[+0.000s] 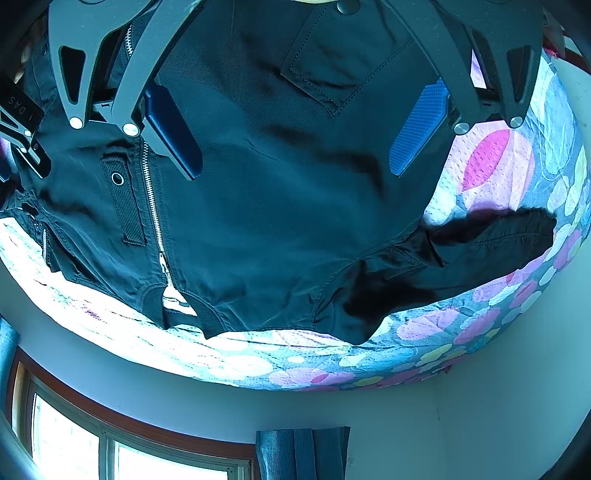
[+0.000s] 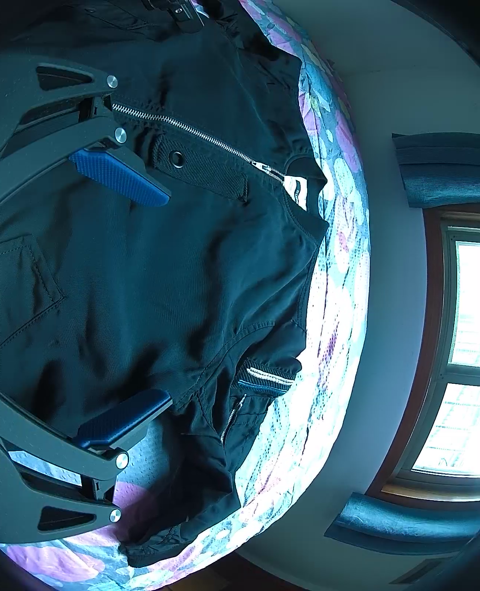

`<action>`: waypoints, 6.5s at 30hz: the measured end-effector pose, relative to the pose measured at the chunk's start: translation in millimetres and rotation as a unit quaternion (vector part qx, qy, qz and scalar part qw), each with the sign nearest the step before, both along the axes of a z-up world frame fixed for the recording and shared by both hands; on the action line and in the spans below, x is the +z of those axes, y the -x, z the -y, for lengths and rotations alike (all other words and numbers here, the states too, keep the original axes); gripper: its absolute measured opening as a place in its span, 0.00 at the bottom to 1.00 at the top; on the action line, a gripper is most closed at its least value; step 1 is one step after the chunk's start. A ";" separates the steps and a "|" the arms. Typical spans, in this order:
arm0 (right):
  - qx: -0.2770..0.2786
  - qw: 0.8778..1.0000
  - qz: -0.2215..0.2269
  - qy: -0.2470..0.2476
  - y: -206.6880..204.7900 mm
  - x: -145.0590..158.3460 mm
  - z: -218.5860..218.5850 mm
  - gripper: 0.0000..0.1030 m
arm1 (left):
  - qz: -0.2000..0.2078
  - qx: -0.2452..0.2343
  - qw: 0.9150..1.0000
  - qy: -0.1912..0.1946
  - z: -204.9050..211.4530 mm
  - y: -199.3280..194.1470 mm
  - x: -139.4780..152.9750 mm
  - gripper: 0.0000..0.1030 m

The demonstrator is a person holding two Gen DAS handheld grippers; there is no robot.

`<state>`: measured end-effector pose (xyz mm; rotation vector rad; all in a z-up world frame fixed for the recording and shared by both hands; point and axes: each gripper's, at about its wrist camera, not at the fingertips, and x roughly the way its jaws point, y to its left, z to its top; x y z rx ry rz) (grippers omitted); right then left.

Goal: Fold small clothes

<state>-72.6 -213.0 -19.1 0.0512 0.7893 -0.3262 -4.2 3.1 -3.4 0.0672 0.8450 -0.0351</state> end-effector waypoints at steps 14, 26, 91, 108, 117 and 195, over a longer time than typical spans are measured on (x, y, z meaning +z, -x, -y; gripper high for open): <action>0.000 1.000 -0.001 -0.001 -0.5 0.3 0.3 0.96 | 0.000 0.001 1.000 0.000 0.2 0.2 0.0 0.98; 0.000 1.000 -0.003 -0.001 -0.7 -2.4 0.9 0.96 | -0.001 0.000 1.000 0.000 0.5 0.6 0.3 0.98; -0.325 0.846 0.142 -0.398 249.0 -53.7 435.2 0.18 | -0.030 0.018 0.999 0.000 -31.0 -22.2 -16.0 0.98; -0.292 0.880 0.103 -0.360 230.7 -48.8 412.7 0.13 | -0.033 0.018 0.999 -0.007 -40.7 -21.8 -19.0 0.98; -0.206 0.836 0.242 -0.448 218.3 19.8 380.9 0.10 | -0.031 0.014 0.999 -0.014 -52.1 -22.8 -16.4 0.98; -0.042 0.944 0.055 -0.323 65.0 -17.1 185.8 0.54 | -0.313 -0.187 0.838 0.405 203.9 -44.6 -84.4 0.89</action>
